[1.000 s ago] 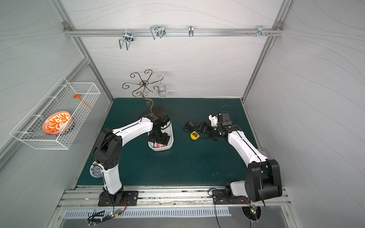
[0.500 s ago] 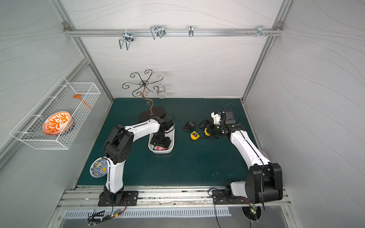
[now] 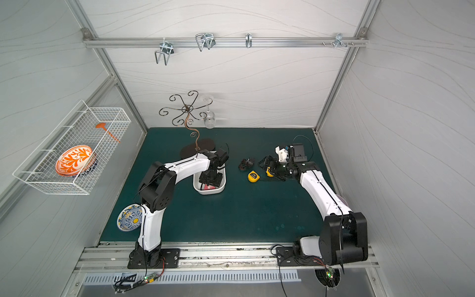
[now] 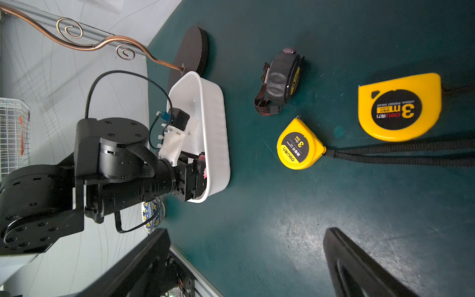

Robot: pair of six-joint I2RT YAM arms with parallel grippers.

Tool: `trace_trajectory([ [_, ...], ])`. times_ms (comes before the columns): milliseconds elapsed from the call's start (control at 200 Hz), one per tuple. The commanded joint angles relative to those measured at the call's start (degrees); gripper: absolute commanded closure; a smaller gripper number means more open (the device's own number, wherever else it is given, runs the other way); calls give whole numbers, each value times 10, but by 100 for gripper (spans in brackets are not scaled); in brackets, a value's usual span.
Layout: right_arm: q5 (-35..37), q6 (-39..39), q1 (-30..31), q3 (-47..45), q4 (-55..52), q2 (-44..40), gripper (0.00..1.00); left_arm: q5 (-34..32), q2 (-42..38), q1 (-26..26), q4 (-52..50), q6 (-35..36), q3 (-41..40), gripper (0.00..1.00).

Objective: Take the tape measure out of the storage box
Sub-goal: Pick up the tape measure from the storage box.

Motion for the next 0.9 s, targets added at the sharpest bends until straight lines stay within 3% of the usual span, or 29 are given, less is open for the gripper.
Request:
trace_trajectory([
  [0, -6, -4, -4, -6, 3, -13, 1, -41, 0, 5, 53, -17, 14, 75],
  [355, -17, -3, -3, -11, 12, -9, 1, -46, -57, 7, 37, -22, 27, 100],
  [555, -20, -5, 4, -17, 17, -14, 1, -14, -96, 18, 6, -42, 52, 100],
  [895, -27, -5, 62, -55, 84, -38, 1, 70, -179, 41, 24, -134, 62, 100],
])
